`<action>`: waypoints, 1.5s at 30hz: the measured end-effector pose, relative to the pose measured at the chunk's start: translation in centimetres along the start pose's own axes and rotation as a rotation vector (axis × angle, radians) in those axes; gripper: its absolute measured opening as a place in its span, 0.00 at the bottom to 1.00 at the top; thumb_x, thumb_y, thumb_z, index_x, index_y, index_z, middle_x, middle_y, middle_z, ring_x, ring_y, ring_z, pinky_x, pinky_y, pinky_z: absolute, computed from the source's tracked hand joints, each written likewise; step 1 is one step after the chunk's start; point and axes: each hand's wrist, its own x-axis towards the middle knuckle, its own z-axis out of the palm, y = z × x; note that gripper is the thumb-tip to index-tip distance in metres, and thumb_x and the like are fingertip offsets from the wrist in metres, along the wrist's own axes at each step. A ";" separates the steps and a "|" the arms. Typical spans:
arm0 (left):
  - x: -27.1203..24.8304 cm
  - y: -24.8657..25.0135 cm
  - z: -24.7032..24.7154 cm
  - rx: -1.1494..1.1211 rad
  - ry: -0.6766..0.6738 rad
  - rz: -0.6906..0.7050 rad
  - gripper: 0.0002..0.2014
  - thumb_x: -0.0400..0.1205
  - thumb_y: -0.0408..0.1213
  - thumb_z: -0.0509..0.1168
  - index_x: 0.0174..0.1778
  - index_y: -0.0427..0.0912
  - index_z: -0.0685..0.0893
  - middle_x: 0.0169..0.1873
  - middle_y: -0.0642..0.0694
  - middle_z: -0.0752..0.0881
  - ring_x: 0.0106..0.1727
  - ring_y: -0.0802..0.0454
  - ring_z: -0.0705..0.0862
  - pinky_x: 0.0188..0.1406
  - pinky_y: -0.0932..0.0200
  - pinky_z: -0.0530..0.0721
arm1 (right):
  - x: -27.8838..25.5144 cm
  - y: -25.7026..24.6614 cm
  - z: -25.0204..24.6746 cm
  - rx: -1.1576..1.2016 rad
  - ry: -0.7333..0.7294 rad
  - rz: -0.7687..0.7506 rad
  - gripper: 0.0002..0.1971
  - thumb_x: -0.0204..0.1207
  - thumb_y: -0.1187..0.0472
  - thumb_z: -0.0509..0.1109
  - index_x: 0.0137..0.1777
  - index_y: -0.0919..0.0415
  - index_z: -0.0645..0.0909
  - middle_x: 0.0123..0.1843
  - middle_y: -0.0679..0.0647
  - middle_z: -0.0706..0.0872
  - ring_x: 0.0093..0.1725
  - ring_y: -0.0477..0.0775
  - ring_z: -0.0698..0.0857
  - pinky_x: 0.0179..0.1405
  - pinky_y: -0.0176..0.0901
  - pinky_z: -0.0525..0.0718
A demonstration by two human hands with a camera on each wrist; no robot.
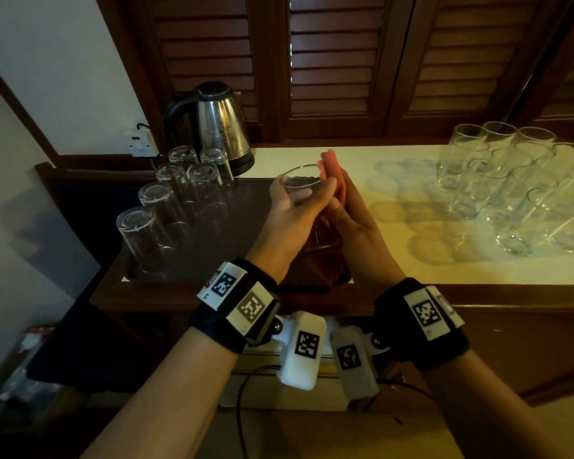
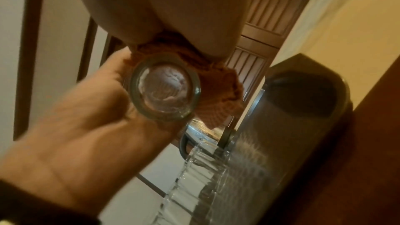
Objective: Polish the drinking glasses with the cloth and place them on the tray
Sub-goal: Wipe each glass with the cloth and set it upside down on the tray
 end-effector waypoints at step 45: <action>-2.6 -1.6 -2.2 -0.244 -0.184 -0.059 0.35 0.78 0.58 0.64 0.76 0.37 0.75 0.65 0.34 0.86 0.63 0.42 0.87 0.63 0.46 0.87 | -2.3 0.7 1.0 0.300 0.150 0.165 0.23 0.86 0.52 0.61 0.81 0.51 0.73 0.74 0.60 0.84 0.74 0.66 0.82 0.75 0.77 0.73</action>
